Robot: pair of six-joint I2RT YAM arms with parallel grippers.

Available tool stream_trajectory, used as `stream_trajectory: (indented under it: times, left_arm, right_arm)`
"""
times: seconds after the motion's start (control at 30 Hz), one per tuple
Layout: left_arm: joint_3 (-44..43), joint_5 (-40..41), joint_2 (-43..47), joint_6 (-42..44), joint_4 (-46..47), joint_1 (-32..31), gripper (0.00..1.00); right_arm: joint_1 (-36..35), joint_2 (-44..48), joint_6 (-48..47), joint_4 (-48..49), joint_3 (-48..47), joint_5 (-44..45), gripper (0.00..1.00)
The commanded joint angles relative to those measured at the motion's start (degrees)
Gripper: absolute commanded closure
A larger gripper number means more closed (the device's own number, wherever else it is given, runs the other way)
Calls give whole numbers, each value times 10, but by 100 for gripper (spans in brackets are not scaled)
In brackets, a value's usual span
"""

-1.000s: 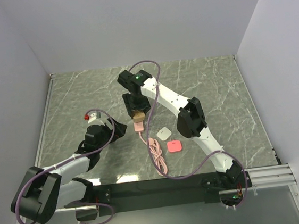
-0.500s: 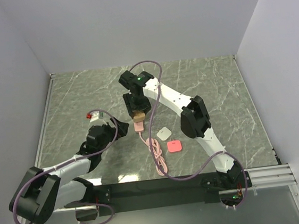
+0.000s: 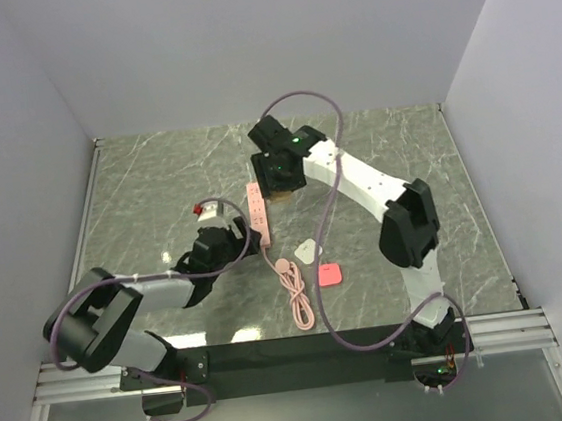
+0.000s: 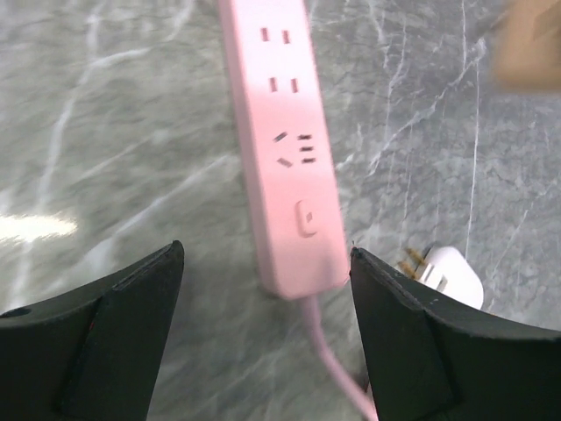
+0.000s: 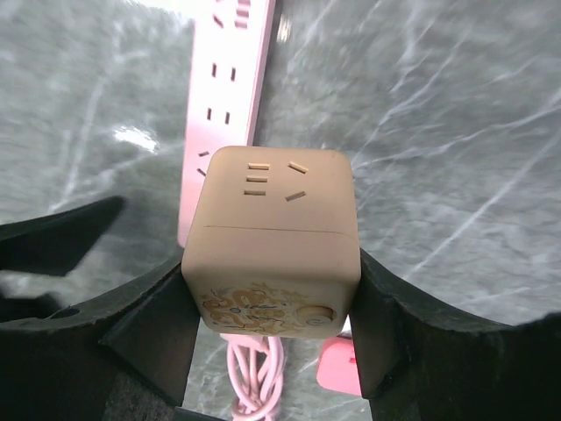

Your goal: Insert the plug

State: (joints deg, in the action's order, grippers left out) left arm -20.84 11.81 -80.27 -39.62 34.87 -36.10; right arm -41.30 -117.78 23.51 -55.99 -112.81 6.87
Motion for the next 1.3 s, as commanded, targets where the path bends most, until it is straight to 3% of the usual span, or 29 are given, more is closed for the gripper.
stream_trajectory:
  times: [0.0,0.27,0.5,0.6,0.63,0.7,0.73,0.9,1.13,1.27]
  left_arm:
    - [-53,30,-49,11,4,-22,18]
    - [-176,80,-146,5,-109,-50,21]
    - [-248,138,-210,-5,-219,-69,41]
    - [-277,161,-230,-13,-267,-79,56]
    - [-289,174,-237,-21,-279,-83,76]
    - [-300,178,-246,-34,-310,-94,96]
    - [-312,180,-255,-51,-320,-97,99]
    - [-330,176,-270,-131,-372,-120,99]
    - [-358,268,-256,-413,-545,-199,100]
    - [-311,248,-228,-511,-511,-259,100]
  right_arm:
    - [3,68,-14,53,19,21,100]
    - [28,173,-21,126,175,14,100]
    - [70,265,-41,206,249,-35,100]
    - [95,291,-51,246,275,-69,100]
    - [102,295,-57,253,284,-86,100]
    - [118,303,-65,268,288,-113,100]
    - [123,305,-75,273,287,-118,100]
    - [151,321,-93,298,293,-180,100]
    - [159,342,-94,341,327,-248,100]
    - [158,353,-91,356,341,-272,100]
